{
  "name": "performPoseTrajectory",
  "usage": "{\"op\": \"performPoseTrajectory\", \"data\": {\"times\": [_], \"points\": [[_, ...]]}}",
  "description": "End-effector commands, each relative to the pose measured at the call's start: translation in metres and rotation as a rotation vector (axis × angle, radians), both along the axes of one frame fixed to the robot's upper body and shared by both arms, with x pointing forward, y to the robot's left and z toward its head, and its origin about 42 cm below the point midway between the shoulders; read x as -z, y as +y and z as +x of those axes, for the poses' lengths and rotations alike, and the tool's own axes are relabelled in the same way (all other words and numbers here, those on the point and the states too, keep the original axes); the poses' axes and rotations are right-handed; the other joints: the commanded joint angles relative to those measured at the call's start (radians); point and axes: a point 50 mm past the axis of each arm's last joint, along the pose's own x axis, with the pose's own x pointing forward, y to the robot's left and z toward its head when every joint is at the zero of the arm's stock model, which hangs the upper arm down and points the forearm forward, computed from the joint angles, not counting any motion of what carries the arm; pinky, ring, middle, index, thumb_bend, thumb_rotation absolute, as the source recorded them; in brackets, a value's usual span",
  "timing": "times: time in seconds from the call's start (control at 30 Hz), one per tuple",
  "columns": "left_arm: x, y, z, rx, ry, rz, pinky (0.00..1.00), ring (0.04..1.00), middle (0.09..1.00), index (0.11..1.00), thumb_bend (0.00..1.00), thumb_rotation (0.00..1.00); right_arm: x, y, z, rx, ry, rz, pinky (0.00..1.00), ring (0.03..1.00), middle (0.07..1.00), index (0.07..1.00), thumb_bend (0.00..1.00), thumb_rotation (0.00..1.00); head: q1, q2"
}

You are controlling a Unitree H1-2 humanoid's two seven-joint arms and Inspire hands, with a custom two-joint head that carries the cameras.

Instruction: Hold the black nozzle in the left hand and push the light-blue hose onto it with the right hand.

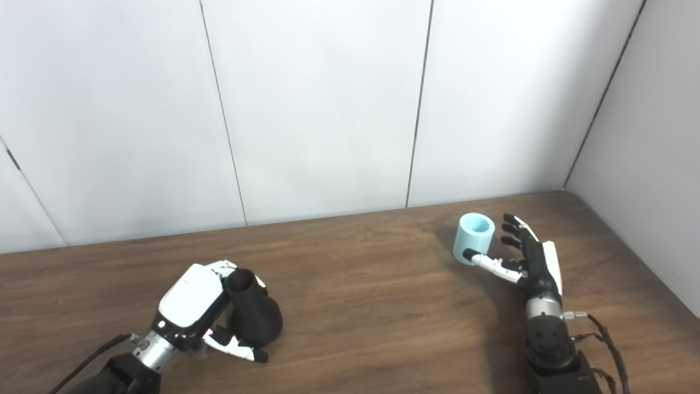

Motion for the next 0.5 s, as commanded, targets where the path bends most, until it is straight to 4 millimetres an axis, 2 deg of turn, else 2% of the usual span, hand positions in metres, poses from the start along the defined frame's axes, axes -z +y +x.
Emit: {"op": "performPoseTrajectory", "data": {"times": [0.0, 0.23, 0.33, 0.47], "points": [[0.093, -0.002, -0.082, -0.005, 0.262, -0.011, 0.66, 0.443, 0.458, 0.519, 0.50, 0.00, -0.031, 0.001, 0.013, -0.068, -0.089, -0.012, 0.76, 0.825, 0.863, 0.875, 0.90, 0.29, 0.003, -0.001], [0.095, 0.006, -0.084, -0.017, 0.265, 0.004, 0.65, 0.456, 0.452, 0.515, 0.50, 0.00, -0.025, 0.005, 0.017, -0.081, -0.077, -0.001, 0.78, 0.830, 0.869, 0.888, 0.89, 0.29, 0.007, -0.007], [0.093, 0.008, -0.084, -0.011, 0.257, 0.011, 0.65, 0.443, 0.443, 0.523, 0.50, 0.00, -0.028, 0.005, 0.018, -0.084, -0.076, -0.011, 0.78, 0.834, 0.872, 0.893, 0.89, 0.29, 0.009, 0.006], [0.095, 0.007, -0.090, -0.007, 0.264, 0.000, 0.65, 0.448, 0.457, 0.516, 0.50, 0.00, -0.029, 0.003, 0.020, -0.097, -0.074, -0.016, 0.78, 0.837, 0.881, 0.898, 0.87, 0.29, 0.001, 0.002]]}}
